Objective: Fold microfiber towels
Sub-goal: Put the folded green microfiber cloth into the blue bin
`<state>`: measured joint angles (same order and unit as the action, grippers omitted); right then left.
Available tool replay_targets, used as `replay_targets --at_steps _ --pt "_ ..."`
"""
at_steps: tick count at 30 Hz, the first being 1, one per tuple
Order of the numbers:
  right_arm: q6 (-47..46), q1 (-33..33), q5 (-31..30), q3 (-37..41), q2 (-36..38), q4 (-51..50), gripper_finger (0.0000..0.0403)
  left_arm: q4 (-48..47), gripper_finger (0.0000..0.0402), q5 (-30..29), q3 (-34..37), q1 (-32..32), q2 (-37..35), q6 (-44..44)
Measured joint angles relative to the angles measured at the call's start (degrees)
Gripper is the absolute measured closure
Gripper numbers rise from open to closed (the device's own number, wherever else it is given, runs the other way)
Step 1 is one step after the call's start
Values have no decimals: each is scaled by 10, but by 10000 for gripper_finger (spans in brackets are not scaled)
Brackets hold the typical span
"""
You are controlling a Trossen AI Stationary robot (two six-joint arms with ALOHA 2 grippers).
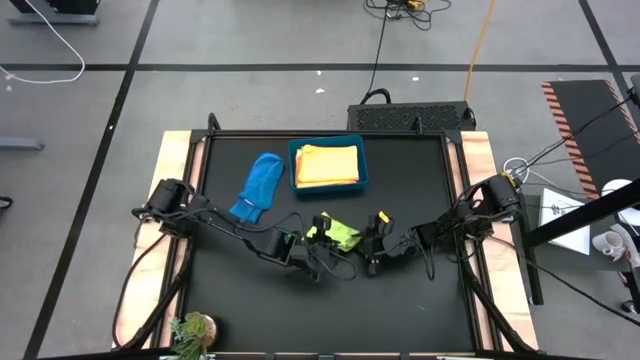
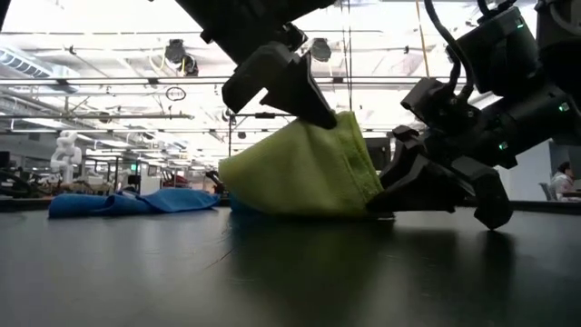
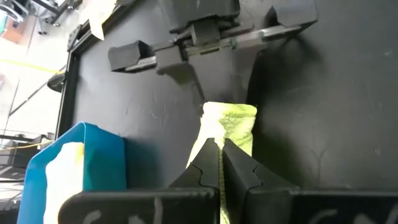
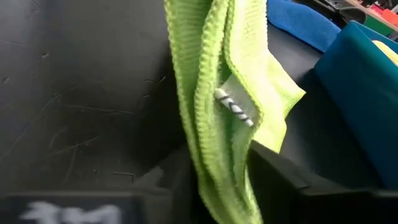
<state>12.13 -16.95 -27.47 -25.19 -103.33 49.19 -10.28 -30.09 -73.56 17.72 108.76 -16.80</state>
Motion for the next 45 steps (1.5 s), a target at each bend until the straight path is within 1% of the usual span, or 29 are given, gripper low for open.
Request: replay_targets --at_steps 4,5,6,9,12,16,20,24,27,29,33,35,38,42,45 --pt "-7 0 2 0 0 -2 364 -6 401 0 0 0 -10 5" --pt "-8 0 3 0 3 -2 383 -7 401 0 0 0 -13 5" --pt "-6 -1 3 0 8 -7 392 -8 401 -3 0 0 -15 4" --pt "4 -3 3 2 37 -22 396 -22 401 -18 0 0 -23 4" --pt "29 -4 1 -2 99 -56 400 -40 401 -46 0 0 -42 2" --pt "68 11 -9 -30 192 -142 401 -57 401 -77 0 -5 -67 -5" --pt "112 45 -25 -72 261 -242 402 -67 401 -117 0 -14 -103 -22" --pt "152 91 -25 -116 306 -312 402 -59 401 -124 19 -36 -144 -44" --pt "182 130 -19 -140 320 -333 402 -46 401 -129 41 -64 -178 -52" --pt "198 159 5 -155 324 -341 402 -17 401 -130 68 -87 -198 -66" --pt "223 223 27 -175 324 -344 402 91 401 -92 131 -147 -238 -117" --pt "233 254 34 -181 325 -345 402 152 401 -54 162 -182 -250 -139" --pt "237 303 70 -185 324 -342 403 222 401 11 199 -240 -256 -158" --pt "237 358 111 -185 312 -336 403 269 402 103 227 -315 -254 -156" --pt "240 391 135 -185 289 -321 403 297 402 152 240 -357 -247 -156"
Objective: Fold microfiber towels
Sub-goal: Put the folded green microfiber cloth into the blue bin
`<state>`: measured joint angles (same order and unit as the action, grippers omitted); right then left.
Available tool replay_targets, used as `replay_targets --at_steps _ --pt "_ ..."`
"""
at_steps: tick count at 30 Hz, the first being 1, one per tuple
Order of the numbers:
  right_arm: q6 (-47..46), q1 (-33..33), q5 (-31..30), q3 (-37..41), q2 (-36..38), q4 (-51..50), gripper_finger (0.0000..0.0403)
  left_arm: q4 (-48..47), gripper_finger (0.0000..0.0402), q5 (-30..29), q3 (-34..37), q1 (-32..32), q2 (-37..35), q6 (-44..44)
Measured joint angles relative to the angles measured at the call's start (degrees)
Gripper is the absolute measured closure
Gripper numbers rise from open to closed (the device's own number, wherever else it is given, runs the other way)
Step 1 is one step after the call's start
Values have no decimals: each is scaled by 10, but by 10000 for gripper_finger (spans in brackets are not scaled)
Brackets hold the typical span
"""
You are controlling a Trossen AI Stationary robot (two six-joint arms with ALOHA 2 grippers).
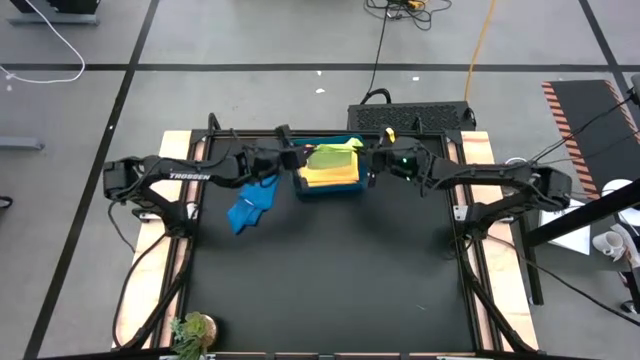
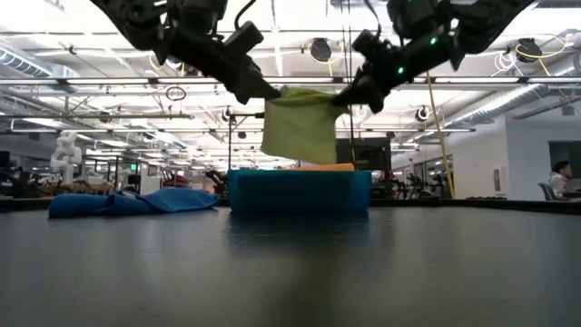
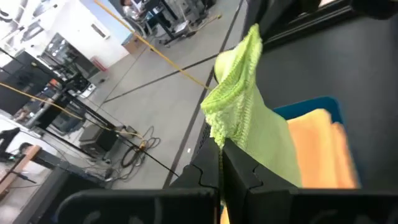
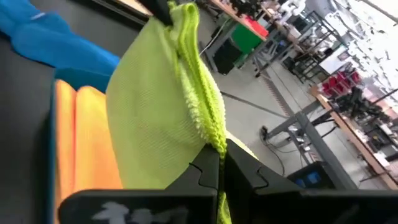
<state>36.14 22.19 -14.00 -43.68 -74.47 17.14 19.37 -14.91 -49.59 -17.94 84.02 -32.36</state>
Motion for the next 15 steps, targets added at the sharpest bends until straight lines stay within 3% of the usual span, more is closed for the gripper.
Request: replay_targets --at_steps 6,15 --pt "10 51 32 -2 -66 64 403 12 401 57 2 -59 16 -7" --pt "35 87 36 -46 -124 61 403 85 401 73 2 -108 86 -31"
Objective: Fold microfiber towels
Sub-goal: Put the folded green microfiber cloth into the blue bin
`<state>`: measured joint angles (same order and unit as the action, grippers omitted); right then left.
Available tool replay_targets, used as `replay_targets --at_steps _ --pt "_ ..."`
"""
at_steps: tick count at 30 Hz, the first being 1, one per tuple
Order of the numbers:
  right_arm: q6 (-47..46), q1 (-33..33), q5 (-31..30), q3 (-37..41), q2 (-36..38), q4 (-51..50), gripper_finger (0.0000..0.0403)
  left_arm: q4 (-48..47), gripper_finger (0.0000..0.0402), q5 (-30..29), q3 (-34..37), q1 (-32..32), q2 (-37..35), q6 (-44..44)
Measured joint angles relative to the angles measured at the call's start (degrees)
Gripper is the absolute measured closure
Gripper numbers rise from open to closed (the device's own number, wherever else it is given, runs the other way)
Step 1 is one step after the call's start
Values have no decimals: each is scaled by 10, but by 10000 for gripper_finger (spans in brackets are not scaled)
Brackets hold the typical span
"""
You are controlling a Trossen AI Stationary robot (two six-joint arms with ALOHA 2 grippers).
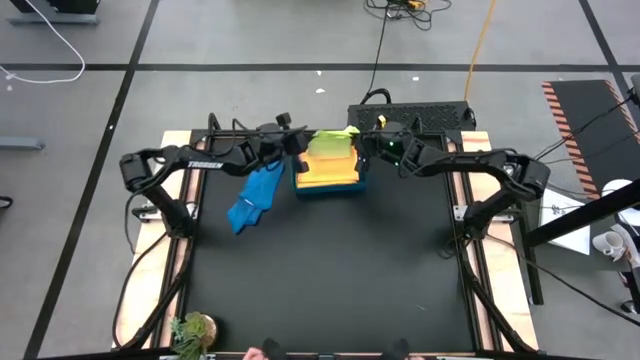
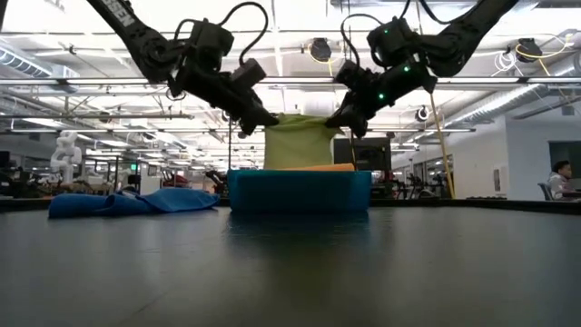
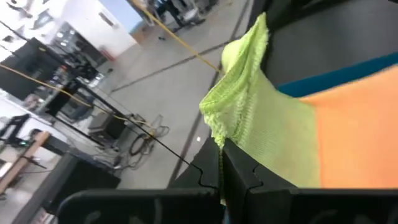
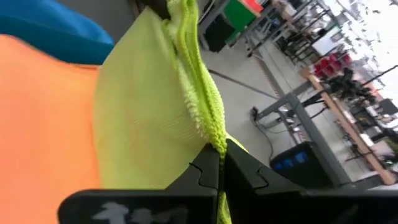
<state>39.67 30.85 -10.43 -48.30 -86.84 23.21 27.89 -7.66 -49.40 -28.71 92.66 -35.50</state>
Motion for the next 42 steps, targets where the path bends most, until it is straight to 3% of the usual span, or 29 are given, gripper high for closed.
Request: replay_targets --at_steps 11,27,34,42 --pt "11 33 22 -15 -8 6 403 71 402 63 -5 -54 34 -11" --pt "-29 -47 27 -14 -14 -137 403 -56 394 66 -3 2 34 -45" --pt "-66 -77 83 -14 -14 -183 401 -83 381 65 -3 30 34 -30" --pt "-77 -98 107 -14 -14 -216 356 -182 373 75 -3 60 34 -24"
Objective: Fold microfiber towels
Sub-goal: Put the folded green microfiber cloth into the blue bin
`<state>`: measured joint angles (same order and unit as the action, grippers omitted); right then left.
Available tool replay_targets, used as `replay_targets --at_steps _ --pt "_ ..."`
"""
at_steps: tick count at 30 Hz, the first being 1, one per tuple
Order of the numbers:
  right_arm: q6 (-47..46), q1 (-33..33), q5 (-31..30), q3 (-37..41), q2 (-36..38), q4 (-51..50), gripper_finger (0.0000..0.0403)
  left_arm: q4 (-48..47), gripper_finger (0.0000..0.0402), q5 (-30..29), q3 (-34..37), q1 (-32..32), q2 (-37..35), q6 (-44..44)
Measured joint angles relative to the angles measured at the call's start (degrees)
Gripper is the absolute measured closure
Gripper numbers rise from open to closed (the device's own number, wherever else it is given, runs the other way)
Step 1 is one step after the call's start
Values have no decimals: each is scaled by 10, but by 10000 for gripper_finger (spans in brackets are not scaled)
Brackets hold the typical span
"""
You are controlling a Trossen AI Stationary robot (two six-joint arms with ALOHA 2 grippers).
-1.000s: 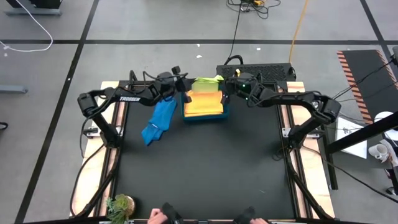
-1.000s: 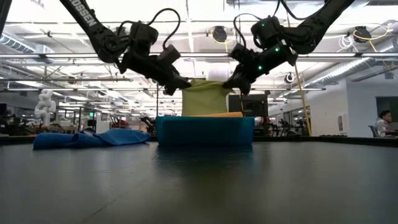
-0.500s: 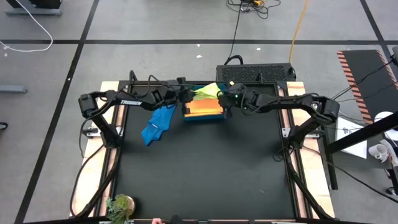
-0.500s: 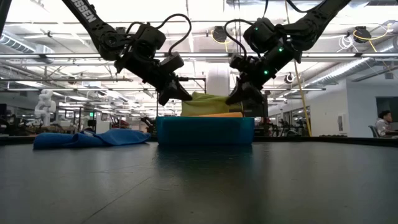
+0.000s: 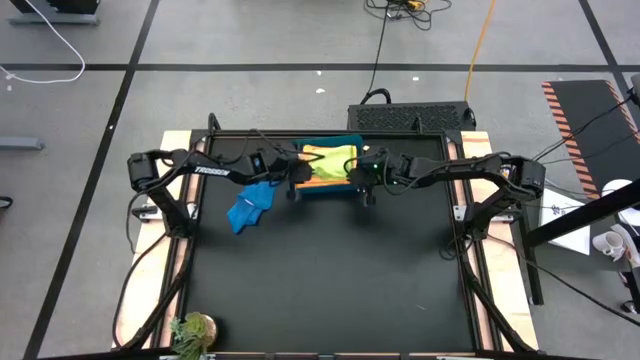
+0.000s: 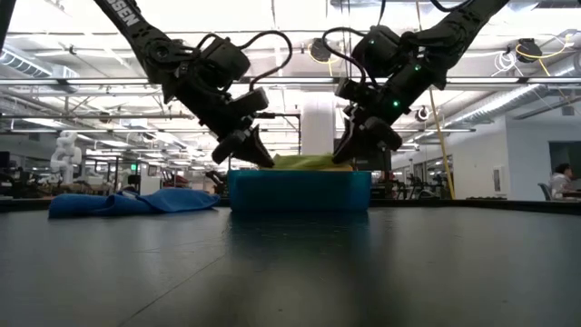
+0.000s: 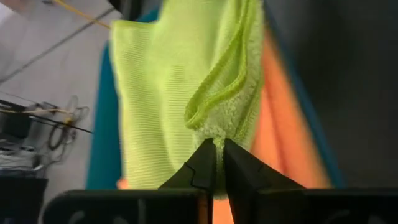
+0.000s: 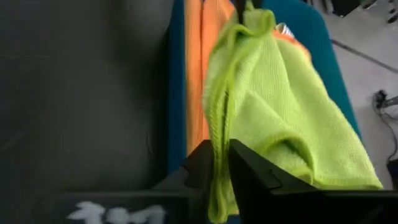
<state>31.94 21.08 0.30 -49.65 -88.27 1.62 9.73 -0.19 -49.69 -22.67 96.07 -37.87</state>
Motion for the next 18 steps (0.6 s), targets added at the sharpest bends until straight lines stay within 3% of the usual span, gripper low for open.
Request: replay_targets --at_steps 5,10,13,18 --pt "-21 -5 -1 0 0 -14 308 -26 326 -9 0 21 -11 12" --pt "-24 -5 -2 0 20 -20 267 -31 260 -54 0 34 -42 31" --pt "-28 -5 -2 0 49 -21 255 -24 232 -88 0 42 -72 57" --pt "-62 3 1 0 76 40 257 -2 212 -87 -1 40 -112 107"
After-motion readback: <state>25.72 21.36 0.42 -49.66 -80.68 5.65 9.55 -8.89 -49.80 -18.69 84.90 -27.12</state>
